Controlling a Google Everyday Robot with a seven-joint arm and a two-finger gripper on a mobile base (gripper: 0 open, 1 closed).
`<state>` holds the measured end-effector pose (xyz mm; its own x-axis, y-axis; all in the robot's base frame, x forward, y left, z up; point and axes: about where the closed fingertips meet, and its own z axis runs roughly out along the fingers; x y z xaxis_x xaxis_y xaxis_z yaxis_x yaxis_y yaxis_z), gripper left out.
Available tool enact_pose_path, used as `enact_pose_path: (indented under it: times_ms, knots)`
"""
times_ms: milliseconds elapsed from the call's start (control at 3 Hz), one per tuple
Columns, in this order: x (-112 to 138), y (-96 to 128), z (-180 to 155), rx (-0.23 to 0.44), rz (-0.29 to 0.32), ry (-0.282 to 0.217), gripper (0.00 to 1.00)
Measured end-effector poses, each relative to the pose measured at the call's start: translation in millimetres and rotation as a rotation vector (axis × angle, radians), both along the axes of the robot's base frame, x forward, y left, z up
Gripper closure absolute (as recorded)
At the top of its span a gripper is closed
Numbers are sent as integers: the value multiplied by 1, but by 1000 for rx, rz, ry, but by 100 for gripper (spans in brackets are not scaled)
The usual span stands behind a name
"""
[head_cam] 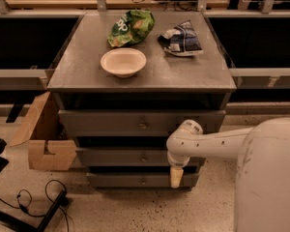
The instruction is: Open middle drawer
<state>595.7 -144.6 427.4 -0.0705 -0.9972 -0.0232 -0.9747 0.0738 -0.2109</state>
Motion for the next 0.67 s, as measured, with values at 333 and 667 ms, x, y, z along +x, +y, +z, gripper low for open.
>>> enact_pose_path:
  times_ms: [333, 667]
  knots:
    - [11, 10, -10, -12, 24, 10, 18]
    - [10, 12, -17, -24, 29, 39, 41]
